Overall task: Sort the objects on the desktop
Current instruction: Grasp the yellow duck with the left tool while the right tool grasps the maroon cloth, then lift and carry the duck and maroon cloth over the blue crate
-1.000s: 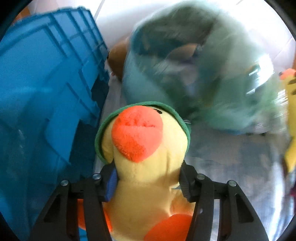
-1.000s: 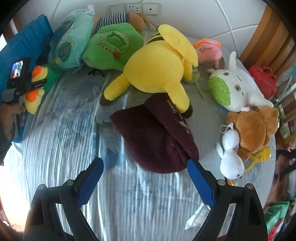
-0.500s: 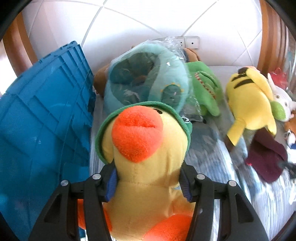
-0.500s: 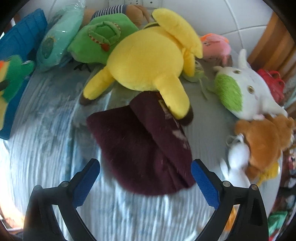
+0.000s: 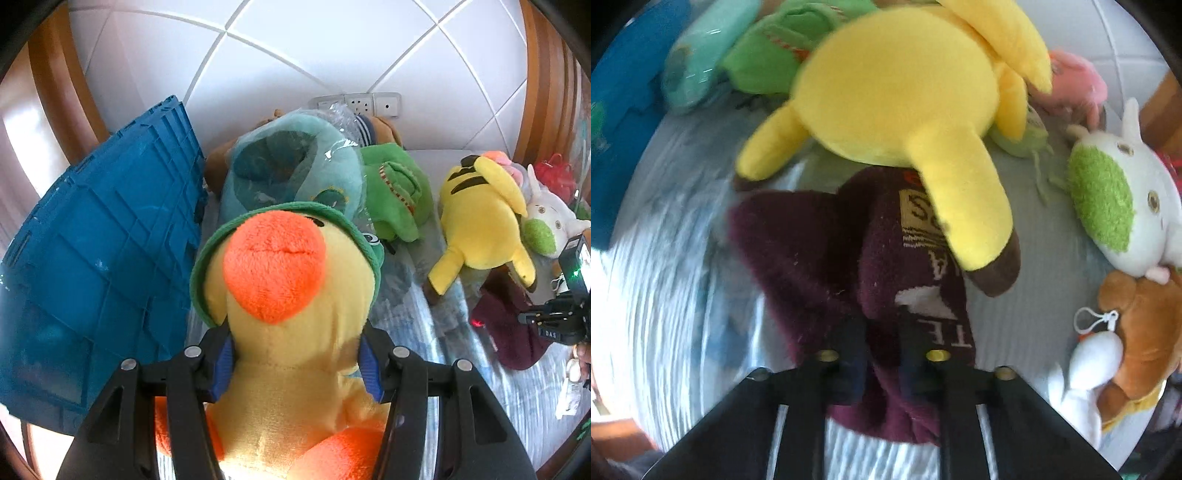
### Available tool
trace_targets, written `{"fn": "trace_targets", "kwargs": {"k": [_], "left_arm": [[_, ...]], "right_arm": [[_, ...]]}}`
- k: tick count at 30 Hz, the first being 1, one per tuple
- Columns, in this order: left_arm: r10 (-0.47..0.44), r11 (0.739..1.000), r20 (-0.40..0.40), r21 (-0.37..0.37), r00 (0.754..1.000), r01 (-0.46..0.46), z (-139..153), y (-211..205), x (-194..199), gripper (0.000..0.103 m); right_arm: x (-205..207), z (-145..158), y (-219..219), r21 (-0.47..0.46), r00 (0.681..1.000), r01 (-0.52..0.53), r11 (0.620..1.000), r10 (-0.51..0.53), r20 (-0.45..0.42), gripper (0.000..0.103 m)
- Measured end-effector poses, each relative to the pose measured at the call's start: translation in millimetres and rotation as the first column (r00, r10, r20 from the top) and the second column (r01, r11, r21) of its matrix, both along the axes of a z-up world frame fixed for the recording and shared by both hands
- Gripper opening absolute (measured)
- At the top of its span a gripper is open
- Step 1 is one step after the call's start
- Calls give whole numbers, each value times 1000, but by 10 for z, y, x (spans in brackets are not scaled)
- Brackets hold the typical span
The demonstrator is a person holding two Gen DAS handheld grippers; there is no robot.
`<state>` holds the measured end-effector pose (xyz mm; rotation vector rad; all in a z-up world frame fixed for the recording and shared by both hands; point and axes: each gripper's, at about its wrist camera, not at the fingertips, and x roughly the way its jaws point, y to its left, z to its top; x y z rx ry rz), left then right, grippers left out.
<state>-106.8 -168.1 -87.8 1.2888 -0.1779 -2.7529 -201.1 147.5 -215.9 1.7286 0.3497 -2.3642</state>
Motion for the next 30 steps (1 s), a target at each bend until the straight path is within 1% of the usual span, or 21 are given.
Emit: {"fn": "trace_targets", "kwargs": {"k": [5, 10, 14, 17, 23, 27, 30], "left_arm": [[-17, 1000, -38, 1, 999, 17, 202, 130, 110, 55], [-25, 1000, -84, 8, 996, 26, 464, 132, 281, 55], [-27, 1000, -113, 13, 993, 29, 647, 84, 436, 55], [-24, 999, -126, 20, 992, 27, 755, 16, 545, 55], [-39, 998, -169, 36, 985, 46, 1019, -188, 755, 55], [-54, 996, -216, 54, 975, 68, 1264, -440, 863, 55], [-68, 994, -255, 63, 965, 86, 1467, -722, 936, 55]], "right_arm": [[247, 274, -110, -7, 998, -57, 998, 57, -21, 11], [581, 552, -274, 1, 993, -106, 994, 106, -60, 11], [778, 813, -380, 15, 988, -117, 993, 118, -100, 11], [846, 970, -468, 29, 985, -109, 994, 111, -130, 11], [1018, 1300, -696, 64, 976, -94, 994, 104, -189, 11], [1142, 1602, -960, 70, 963, -94, 993, 108, -248, 11], [1220, 1854, -1238, 64, 948, -87, 994, 103, -302, 11]]}}
